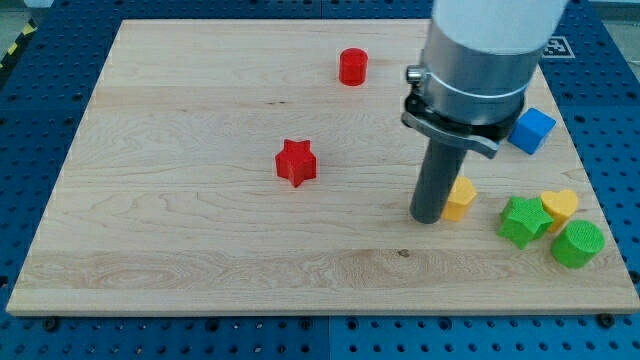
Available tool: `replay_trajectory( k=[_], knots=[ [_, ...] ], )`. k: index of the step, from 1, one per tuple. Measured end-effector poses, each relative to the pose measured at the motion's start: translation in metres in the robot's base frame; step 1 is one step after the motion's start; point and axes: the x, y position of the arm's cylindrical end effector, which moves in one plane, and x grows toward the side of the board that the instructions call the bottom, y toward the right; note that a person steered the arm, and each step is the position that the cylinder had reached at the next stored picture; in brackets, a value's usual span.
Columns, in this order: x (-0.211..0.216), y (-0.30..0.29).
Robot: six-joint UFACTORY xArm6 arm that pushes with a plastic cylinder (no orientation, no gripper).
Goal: Slide the red star towards the top
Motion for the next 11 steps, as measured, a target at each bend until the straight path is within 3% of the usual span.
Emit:
replay_trajectory(
  k=[2, 4, 6, 8, 10, 11],
  knots=[
    [0.005, -0.017],
    [0.005, -0.137],
    [-0.018, -0.175],
    [-0.044, -0.160],
    [-0.059, -0.104],
    [-0.076, -0.112]
  ],
)
